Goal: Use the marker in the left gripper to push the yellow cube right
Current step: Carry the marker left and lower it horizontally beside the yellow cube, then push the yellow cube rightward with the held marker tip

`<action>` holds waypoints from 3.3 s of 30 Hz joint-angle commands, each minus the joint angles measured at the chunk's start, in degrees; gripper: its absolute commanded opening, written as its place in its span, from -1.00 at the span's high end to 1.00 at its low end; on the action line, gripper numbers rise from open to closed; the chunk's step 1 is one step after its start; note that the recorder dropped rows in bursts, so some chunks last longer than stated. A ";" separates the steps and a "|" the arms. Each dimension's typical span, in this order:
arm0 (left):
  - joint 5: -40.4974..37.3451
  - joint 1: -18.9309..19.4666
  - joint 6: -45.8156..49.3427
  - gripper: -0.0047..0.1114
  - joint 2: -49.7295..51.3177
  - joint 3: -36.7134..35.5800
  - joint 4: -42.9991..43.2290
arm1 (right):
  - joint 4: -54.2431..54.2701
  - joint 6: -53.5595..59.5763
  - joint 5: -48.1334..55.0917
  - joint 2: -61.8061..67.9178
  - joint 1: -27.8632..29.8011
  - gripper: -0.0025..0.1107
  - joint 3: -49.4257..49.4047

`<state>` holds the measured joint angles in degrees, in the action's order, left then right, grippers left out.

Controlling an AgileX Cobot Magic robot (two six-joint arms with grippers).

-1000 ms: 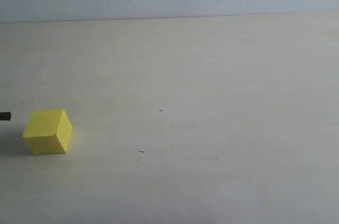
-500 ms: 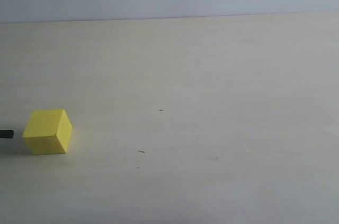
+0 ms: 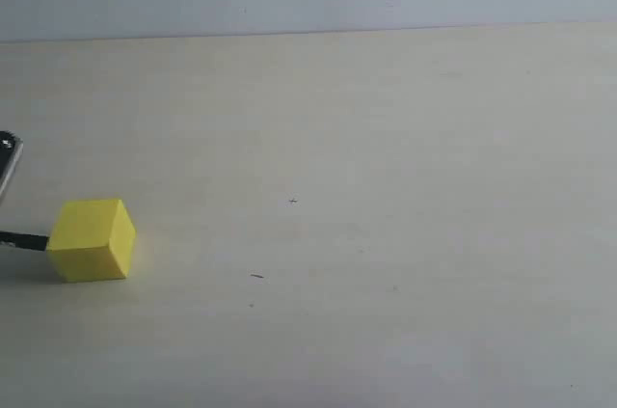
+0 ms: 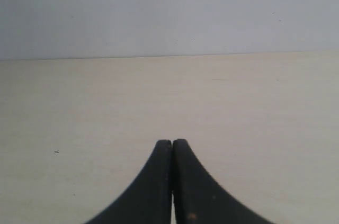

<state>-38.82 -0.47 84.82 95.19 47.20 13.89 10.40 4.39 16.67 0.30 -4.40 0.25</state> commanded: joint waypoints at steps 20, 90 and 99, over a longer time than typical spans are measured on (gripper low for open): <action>-2.13 -23.22 -42.18 0.92 2.18 -0.37 21.07 | 0.07 0.04 -0.29 -0.30 -0.21 0.96 -0.25; -15.00 -45.47 -60.42 0.92 11.22 15.14 8.83 | 0.19 0.04 -0.29 -0.30 -2.30 0.96 -0.25; -9.06 -47.80 -60.55 0.92 11.39 15.14 5.09 | 0.19 0.04 -0.29 -0.30 -2.30 0.96 -0.25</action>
<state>-51.24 -46.76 24.83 106.31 62.16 21.36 10.54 4.29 16.67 0.30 -6.63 0.25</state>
